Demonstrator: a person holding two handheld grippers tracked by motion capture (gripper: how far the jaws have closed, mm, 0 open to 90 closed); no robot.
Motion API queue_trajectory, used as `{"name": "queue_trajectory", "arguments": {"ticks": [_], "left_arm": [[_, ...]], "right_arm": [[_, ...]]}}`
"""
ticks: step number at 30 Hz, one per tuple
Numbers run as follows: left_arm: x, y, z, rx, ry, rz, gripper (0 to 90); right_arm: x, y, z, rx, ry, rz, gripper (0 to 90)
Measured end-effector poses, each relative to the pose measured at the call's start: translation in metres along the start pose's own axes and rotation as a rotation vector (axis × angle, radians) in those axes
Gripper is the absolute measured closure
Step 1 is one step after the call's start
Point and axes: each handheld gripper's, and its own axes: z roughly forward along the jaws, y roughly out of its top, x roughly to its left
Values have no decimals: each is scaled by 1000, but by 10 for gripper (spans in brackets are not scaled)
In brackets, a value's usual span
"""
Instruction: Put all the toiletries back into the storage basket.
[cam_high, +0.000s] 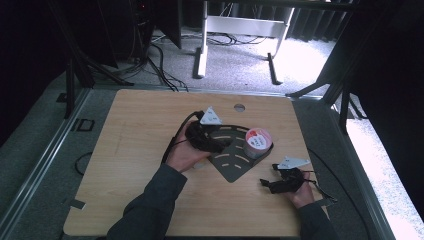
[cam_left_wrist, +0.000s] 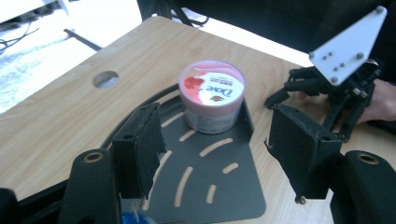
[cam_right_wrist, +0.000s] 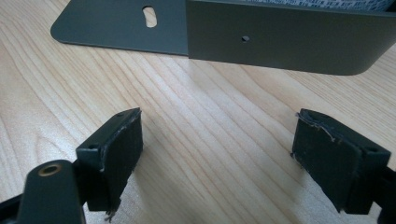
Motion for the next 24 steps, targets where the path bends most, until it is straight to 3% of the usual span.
{"name": "queue_trajectory", "arguments": {"ticks": [6,17,21,24], "left_arm": [[8,-1,-6,13,29,0,352],[21,-11,-5,114,62,7,370],[21,-14,-4,145,88,32,398],[21,-15,-3,157,82,32,412]], "right_arm": [[0,0,0,0,0,-1,159],[0,0,0,0,1,-1,157],[0,0,0,0,1,-1,156],[0,0,0,-1,1,-2,156]]}}
